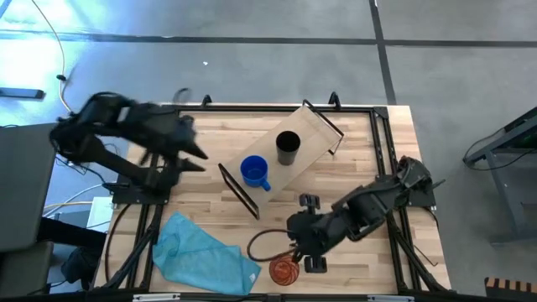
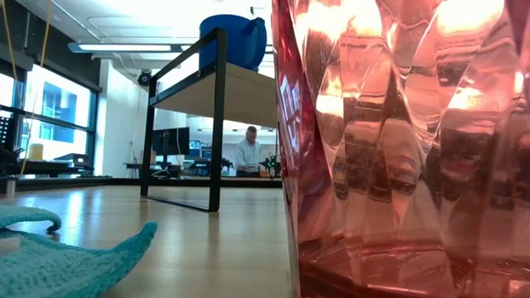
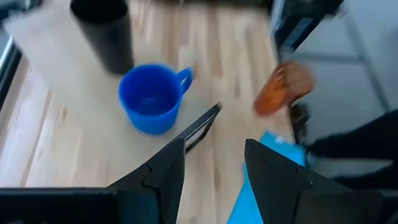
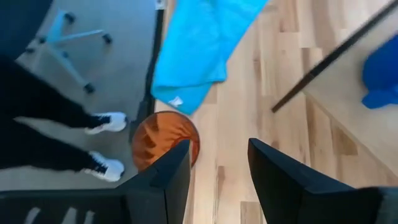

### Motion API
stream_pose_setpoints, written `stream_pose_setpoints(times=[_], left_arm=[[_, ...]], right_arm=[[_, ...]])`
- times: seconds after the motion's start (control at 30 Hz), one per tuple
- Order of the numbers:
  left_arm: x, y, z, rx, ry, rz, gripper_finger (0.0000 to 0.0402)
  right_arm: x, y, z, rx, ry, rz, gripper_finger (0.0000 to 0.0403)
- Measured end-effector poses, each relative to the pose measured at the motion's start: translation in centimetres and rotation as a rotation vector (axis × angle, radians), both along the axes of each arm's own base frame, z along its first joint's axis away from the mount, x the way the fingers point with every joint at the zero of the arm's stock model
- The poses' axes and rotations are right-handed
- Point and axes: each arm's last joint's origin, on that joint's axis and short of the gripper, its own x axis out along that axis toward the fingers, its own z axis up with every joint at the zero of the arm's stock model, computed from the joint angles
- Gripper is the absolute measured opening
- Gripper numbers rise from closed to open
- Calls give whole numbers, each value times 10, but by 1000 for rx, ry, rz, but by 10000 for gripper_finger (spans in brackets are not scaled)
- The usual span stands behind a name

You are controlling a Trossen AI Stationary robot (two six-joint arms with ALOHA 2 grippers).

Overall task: Stack small to large cups/mugs on shelf
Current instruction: Put the brown cup on the shelf

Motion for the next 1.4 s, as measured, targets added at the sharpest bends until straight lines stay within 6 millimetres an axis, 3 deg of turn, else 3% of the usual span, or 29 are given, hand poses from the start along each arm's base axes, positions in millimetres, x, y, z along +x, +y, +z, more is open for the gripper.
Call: stream_pose_setpoints(times=[0.23, 0.37, 0.67, 0.87, 1.1, 1.4], left_arm=[[-63, -9, -14, -53, -314, 88, 156], [-79, -12, -29, -125, -418, 104, 156], [-60, -23, -59, -151, -463, 91, 156], [-40, -28, -61, -148, -468, 96, 156], [-28, -32, -60, -149, -488, 92, 156], [-24, -32, -61, -147, -480, 92, 156]], right_arm=[[-6, 30, -12, -26, -25, -91, 151], [-8, 45, -22, -77, -44, -117, 151], [-26, 65, -24, -266, -187, -187, 151], [-39, 66, -26, -301, -152, -205, 151], [-40, 64, -29, -224, -26, -154, 151], [-18, 70, -18, 49, -42, 73, 151]])
